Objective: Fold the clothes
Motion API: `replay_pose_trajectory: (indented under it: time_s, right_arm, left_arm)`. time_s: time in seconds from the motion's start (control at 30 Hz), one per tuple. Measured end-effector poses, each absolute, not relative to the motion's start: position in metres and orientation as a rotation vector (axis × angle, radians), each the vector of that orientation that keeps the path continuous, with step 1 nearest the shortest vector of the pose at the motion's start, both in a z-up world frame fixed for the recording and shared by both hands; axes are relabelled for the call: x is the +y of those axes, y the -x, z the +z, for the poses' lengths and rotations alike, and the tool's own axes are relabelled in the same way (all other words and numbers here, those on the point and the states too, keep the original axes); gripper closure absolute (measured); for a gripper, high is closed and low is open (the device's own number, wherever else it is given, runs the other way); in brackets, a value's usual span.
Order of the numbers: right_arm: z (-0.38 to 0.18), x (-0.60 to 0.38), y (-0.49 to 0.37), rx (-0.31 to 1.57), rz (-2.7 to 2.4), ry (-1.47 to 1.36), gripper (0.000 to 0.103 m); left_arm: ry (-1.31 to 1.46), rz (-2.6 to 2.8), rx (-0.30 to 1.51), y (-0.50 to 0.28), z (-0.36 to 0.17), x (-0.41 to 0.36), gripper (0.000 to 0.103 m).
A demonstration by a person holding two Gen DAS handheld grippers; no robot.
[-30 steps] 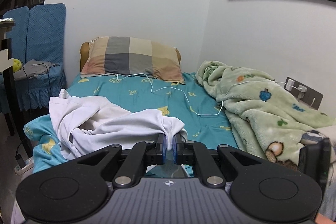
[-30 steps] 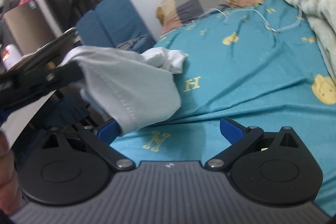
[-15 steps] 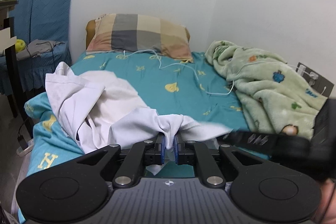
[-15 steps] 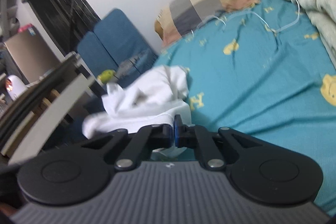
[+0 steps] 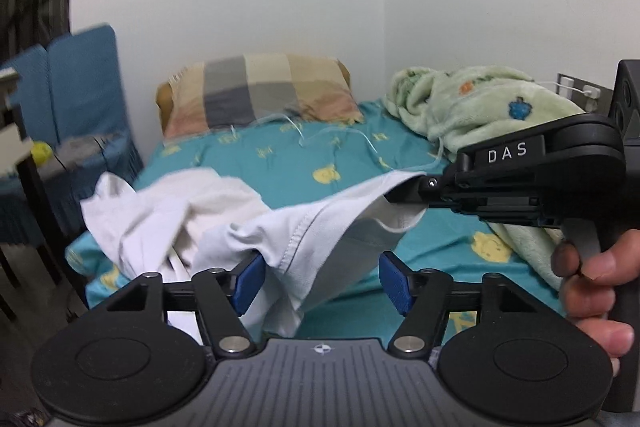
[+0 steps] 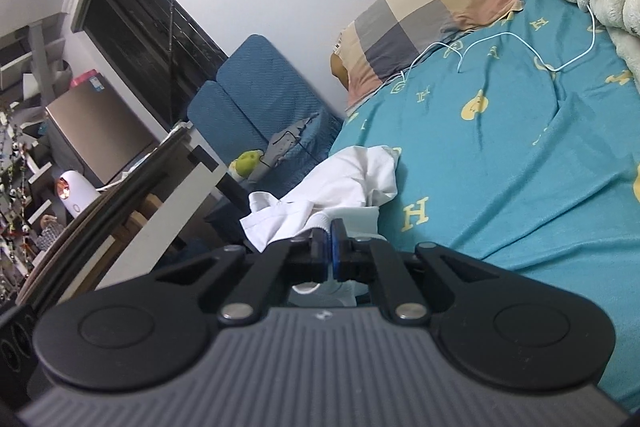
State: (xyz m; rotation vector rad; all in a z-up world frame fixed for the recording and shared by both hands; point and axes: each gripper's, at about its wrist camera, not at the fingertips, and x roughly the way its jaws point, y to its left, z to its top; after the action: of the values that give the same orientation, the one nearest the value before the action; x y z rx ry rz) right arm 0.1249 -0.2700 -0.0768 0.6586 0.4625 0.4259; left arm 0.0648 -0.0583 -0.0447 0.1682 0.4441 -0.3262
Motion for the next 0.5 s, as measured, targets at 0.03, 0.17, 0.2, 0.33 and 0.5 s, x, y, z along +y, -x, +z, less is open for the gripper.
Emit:
replay_pose_trajectory:
  time_s: [0.03,0.17,0.2,0.33,0.5]
  right_arm:
    - [-0.076,-0.269,-0.125,0.465,0.430,-0.652,0.098]
    - [-0.078,-0.263,-0.125,0.482,0.460,-0.635,0.098]
    - [-0.078,-0.261,-0.125,0.485,0.469,-0.629,0.098]
    - [-0.076,-0.254,-0.121,0.487,0.493,-0.608,0.098]
    - [-0.078,-0.258,-0.120,0.493,0.489,-0.631,0.098]
  left_arm:
    - [-0.157,-0.307,0.429,-0.063,-0.044,-0.058,0.036]
    - [-0.107,-0.253,0.392,-0.061,-0.038,-0.060,0.030]
    - [-0.095,-0.237,0.391,-0.063,-0.038,-0.060,0.030]
    - [-0.029,-0.213,0.437,-0.075,-0.041,-0.059,0.030]
    - [-0.042,-0.271,0.429,-0.068,-0.040,-0.063,0.028]
